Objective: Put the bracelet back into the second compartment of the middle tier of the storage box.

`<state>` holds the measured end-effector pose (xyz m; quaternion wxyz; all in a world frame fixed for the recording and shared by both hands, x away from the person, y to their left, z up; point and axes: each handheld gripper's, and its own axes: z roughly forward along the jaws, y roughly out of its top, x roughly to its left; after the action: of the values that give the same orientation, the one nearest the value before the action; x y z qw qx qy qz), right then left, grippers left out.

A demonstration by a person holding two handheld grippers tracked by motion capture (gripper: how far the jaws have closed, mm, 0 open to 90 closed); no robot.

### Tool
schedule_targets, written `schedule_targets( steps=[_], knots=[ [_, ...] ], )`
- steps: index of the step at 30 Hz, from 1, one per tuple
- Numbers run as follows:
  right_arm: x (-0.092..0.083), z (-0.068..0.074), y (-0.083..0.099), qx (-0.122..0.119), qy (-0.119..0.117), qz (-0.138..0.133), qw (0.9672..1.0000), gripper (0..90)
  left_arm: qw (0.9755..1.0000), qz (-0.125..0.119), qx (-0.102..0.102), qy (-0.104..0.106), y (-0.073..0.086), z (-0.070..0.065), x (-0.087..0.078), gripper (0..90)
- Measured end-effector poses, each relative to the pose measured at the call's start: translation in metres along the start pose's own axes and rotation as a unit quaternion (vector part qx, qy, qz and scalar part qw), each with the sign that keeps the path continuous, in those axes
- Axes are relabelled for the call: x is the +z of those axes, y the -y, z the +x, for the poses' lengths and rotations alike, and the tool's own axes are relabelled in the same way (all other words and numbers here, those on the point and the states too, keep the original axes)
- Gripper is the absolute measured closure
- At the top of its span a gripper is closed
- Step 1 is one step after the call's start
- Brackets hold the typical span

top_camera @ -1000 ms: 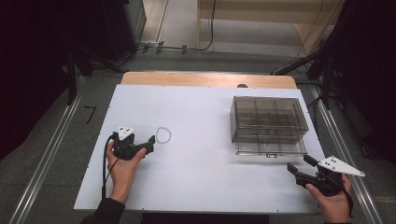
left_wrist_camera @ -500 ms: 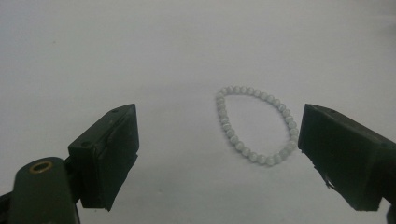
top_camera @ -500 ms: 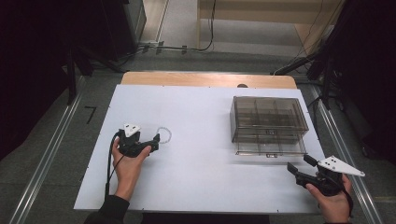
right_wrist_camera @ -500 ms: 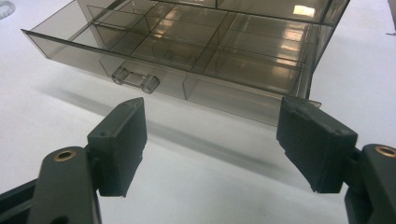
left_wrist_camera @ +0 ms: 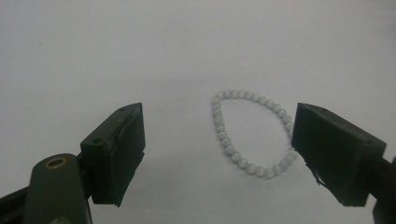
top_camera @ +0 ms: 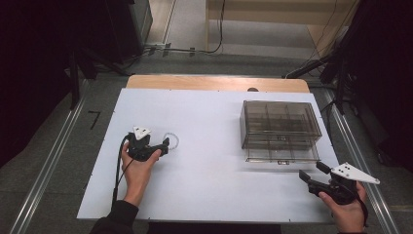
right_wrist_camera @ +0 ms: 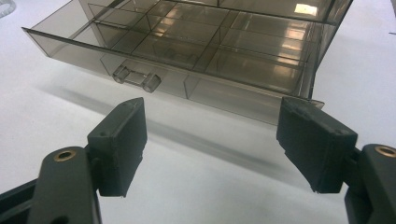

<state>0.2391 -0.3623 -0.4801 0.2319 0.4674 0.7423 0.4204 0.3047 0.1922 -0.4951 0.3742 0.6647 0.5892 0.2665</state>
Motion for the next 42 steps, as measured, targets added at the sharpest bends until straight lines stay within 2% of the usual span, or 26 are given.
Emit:
schedule_targets(
  steps=[11,16,22,35,42],
  knots=[
    [0.001,0.000,0.000,0.000,-0.003,0.003,1.0000,22.8,0.9997,0.017,0.006,-0.017,-0.001,-0.002,0.008,23.7],
    [0.001,0.000,0.000,-0.002,-0.005,0.004,1.0000,22.8,0.9994,0.027,0.006,-0.021,0.000,0.000,0.010,29.8],
    [0.001,0.001,0.000,-0.002,-0.005,0.004,1.0000,22.8,0.9993,0.034,0.003,-0.017,0.000,0.000,0.012,34.6],
    [0.001,0.000,0.001,-0.001,-0.007,0.005,1.0000,22.9,0.9980,0.056,0.026,-0.014,0.001,-0.005,0.018,44.7],
    [0.001,0.000,0.000,-0.001,-0.008,0.004,1.0000,22.9,0.9980,0.057,0.025,-0.010,0.002,-0.005,0.019,49.5]
  ],
)
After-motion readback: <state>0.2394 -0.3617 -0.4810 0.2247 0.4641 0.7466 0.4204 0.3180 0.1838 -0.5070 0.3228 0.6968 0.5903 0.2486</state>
